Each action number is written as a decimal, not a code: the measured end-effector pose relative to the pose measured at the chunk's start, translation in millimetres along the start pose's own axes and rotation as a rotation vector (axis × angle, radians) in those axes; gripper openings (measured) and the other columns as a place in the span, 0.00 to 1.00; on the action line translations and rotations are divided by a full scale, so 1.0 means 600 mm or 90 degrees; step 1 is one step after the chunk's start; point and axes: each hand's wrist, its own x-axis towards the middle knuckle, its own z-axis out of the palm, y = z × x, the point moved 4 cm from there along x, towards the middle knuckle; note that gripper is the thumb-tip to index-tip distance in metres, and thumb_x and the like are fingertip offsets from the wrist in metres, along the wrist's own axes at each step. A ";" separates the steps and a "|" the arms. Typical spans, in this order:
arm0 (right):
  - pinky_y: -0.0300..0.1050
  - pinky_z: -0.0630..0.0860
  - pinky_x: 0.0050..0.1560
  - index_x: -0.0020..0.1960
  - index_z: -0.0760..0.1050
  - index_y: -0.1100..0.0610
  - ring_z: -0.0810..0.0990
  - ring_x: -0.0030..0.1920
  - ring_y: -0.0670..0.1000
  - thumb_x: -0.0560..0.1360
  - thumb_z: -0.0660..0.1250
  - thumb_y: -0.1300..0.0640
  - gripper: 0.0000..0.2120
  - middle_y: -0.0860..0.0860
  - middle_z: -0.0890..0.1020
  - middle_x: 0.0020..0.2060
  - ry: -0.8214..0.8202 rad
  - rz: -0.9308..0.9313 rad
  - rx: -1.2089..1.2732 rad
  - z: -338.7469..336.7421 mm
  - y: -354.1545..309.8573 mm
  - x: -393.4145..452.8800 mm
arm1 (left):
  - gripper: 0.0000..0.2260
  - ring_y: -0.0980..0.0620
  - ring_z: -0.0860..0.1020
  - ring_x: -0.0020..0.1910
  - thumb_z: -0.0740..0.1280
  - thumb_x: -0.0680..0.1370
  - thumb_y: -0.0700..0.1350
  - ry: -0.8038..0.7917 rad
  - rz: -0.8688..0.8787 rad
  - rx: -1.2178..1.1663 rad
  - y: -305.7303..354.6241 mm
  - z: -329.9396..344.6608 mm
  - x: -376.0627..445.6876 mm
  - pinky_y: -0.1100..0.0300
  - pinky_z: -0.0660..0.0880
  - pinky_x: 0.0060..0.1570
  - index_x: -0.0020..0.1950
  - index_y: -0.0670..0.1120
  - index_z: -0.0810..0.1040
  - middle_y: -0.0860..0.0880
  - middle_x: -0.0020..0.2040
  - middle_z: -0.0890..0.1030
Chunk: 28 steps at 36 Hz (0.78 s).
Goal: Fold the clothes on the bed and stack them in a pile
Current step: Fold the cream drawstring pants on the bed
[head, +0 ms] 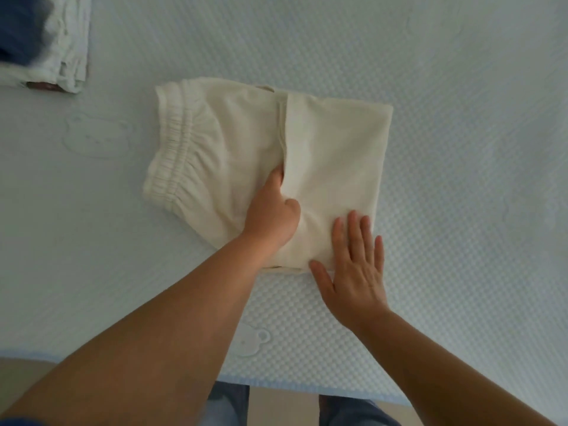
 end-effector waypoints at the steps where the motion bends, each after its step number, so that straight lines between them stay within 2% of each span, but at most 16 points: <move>1: 0.46 0.24 0.68 0.72 0.30 0.51 0.27 0.71 0.47 0.75 0.41 0.36 0.35 0.48 0.30 0.71 -0.008 0.011 -0.020 0.005 -0.001 0.001 | 0.26 0.49 0.74 0.61 0.61 0.75 0.39 -0.012 -0.008 0.006 -0.003 0.001 0.001 0.68 0.64 0.52 0.72 0.50 0.63 0.50 0.64 0.75; 4: 0.48 0.21 0.67 0.71 0.27 0.51 0.25 0.71 0.48 0.75 0.40 0.36 0.35 0.47 0.26 0.69 -0.019 0.027 -0.055 0.010 0.001 0.005 | 0.30 0.51 0.68 0.67 0.67 0.74 0.44 -0.001 0.034 0.039 0.012 0.007 0.005 0.69 0.60 0.57 0.74 0.47 0.59 0.49 0.70 0.69; 6: 0.48 0.22 0.67 0.72 0.27 0.50 0.25 0.71 0.49 0.75 0.40 0.36 0.34 0.47 0.26 0.69 -0.035 0.017 -0.060 0.011 0.002 0.001 | 0.35 0.51 0.63 0.71 0.67 0.73 0.42 0.034 0.046 0.067 0.023 0.004 0.004 0.71 0.56 0.59 0.76 0.46 0.54 0.48 0.74 0.63; 8: 0.49 0.22 0.67 0.71 0.26 0.48 0.25 0.71 0.49 0.75 0.40 0.35 0.34 0.47 0.25 0.69 -0.048 0.006 -0.064 0.009 0.005 -0.006 | 0.36 0.52 0.61 0.72 0.65 0.73 0.39 0.063 0.036 0.075 0.026 -0.002 0.002 0.73 0.53 0.57 0.77 0.48 0.51 0.49 0.75 0.60; 12: 0.50 0.21 0.67 0.70 0.22 0.47 0.25 0.71 0.51 0.75 0.38 0.34 0.35 0.49 0.23 0.69 -0.073 -0.020 -0.077 0.007 0.010 -0.020 | 0.36 0.50 0.65 0.67 0.64 0.73 0.37 0.096 0.034 0.108 0.027 -0.014 -0.020 0.73 0.56 0.55 0.77 0.50 0.52 0.46 0.70 0.65; 14: 0.51 0.24 0.68 0.72 0.25 0.49 0.27 0.72 0.51 0.76 0.40 0.35 0.35 0.50 0.26 0.71 -0.069 -0.035 -0.074 0.002 0.007 -0.022 | 0.35 0.49 0.66 0.66 0.66 0.72 0.39 0.124 0.108 0.172 0.035 -0.022 -0.038 0.67 0.59 0.59 0.77 0.48 0.54 0.44 0.68 0.67; 15: 0.52 0.26 0.69 0.74 0.28 0.49 0.28 0.73 0.52 0.76 0.41 0.36 0.35 0.50 0.28 0.72 -0.066 -0.047 -0.066 -0.001 0.004 -0.021 | 0.34 0.47 0.66 0.68 0.66 0.72 0.39 0.125 0.166 0.218 0.038 -0.021 -0.047 0.61 0.61 0.64 0.76 0.47 0.57 0.43 0.69 0.67; 17: 0.52 0.25 0.69 0.74 0.30 0.49 0.28 0.72 0.51 0.77 0.41 0.36 0.33 0.49 0.29 0.72 -0.071 -0.069 -0.068 -0.002 0.001 -0.017 | 0.30 0.42 0.65 0.70 0.66 0.72 0.41 0.094 0.276 0.318 0.028 -0.008 -0.064 0.48 0.62 0.67 0.74 0.45 0.63 0.41 0.70 0.68; 18: 0.51 0.23 0.68 0.73 0.29 0.47 0.26 0.71 0.50 0.77 0.40 0.36 0.33 0.48 0.27 0.71 -0.077 -0.077 -0.080 0.000 0.003 -0.015 | 0.28 0.42 0.63 0.72 0.66 0.73 0.43 0.056 0.298 0.383 0.015 0.002 -0.072 0.45 0.60 0.68 0.73 0.46 0.66 0.42 0.72 0.67; 20: 0.49 0.19 0.65 0.71 0.27 0.45 0.23 0.69 0.48 0.77 0.42 0.37 0.32 0.46 0.25 0.70 -0.098 -0.087 -0.098 0.005 0.008 -0.011 | 0.25 0.46 0.53 0.76 0.61 0.76 0.47 -0.038 0.269 0.509 -0.018 0.016 -0.085 0.45 0.51 0.71 0.73 0.51 0.65 0.47 0.76 0.60; 23: 0.48 0.18 0.63 0.72 0.31 0.45 0.22 0.68 0.47 0.78 0.45 0.38 0.32 0.45 0.26 0.69 -0.103 -0.092 -0.105 0.001 0.006 -0.004 | 0.25 0.49 0.46 0.77 0.57 0.78 0.51 -0.071 0.241 0.561 -0.047 0.018 -0.088 0.48 0.42 0.71 0.75 0.56 0.58 0.51 0.78 0.51; 25: 0.48 0.18 0.63 0.74 0.35 0.46 0.22 0.68 0.47 0.77 0.44 0.37 0.32 0.46 0.28 0.70 -0.104 -0.091 -0.116 -0.008 0.000 -0.005 | 0.25 0.49 0.47 0.76 0.59 0.77 0.50 -0.061 0.248 0.530 -0.039 0.013 -0.085 0.48 0.42 0.72 0.74 0.54 0.62 0.50 0.78 0.53; 26: 0.48 0.19 0.64 0.75 0.37 0.47 0.22 0.68 0.46 0.77 0.44 0.37 0.32 0.46 0.29 0.70 -0.104 -0.091 -0.119 -0.014 -0.003 -0.006 | 0.24 0.48 0.50 0.76 0.61 0.76 0.48 -0.050 0.246 0.483 -0.031 0.006 -0.086 0.48 0.45 0.72 0.72 0.52 0.66 0.48 0.77 0.58; 28: 0.48 0.20 0.65 0.77 0.42 0.49 0.24 0.69 0.46 0.77 0.45 0.38 0.32 0.47 0.33 0.72 -0.104 -0.090 -0.114 -0.026 -0.011 -0.009 | 0.18 0.43 0.64 0.71 0.66 0.73 0.42 0.017 0.238 0.342 -0.008 -0.025 -0.094 0.47 0.59 0.69 0.63 0.45 0.77 0.42 0.68 0.72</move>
